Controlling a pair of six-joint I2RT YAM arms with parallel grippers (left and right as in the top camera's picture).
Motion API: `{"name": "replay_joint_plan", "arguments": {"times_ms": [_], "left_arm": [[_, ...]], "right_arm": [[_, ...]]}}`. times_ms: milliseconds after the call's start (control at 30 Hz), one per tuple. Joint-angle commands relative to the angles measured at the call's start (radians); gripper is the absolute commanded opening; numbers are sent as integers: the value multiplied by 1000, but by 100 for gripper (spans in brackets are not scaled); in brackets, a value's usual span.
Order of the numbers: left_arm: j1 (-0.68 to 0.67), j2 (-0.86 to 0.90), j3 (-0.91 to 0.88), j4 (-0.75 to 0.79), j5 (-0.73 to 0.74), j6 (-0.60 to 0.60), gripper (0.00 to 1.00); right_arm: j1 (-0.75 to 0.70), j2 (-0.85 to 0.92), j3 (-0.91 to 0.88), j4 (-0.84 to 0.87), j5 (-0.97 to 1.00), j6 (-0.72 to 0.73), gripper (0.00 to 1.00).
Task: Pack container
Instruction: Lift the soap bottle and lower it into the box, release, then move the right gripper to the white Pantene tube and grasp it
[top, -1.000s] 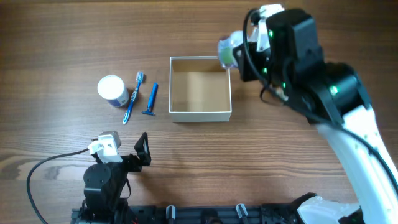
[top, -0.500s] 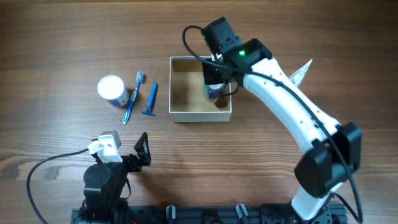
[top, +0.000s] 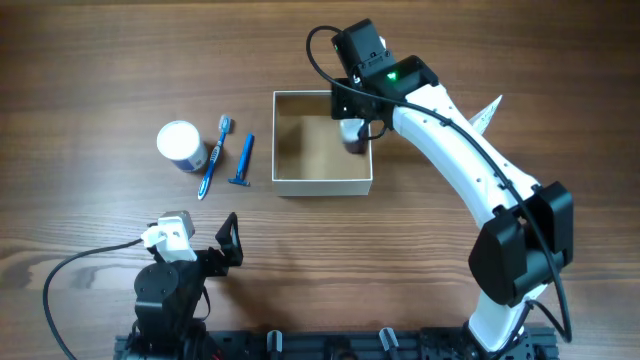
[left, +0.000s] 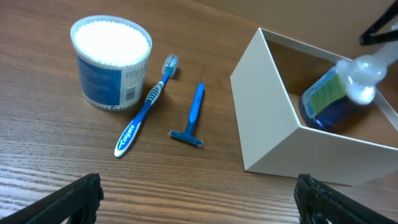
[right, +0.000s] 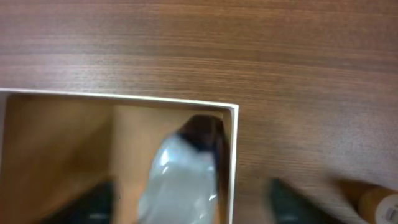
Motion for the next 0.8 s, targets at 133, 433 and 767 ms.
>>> {"name": "replay_joint_plan", "arguments": {"times_ms": [133,433,767], "left_arm": [[6,-2,-2,3,8,2,100],[6,-2,-2,3,8,2,100],[6,-2,-2,3,8,2,100]], "right_arm": [[2,-145,20,-60,11,-31,100],[-203,-458,20,-144,12,-1,100],[-460,-332,-100,-257,-47,51,78]]}}
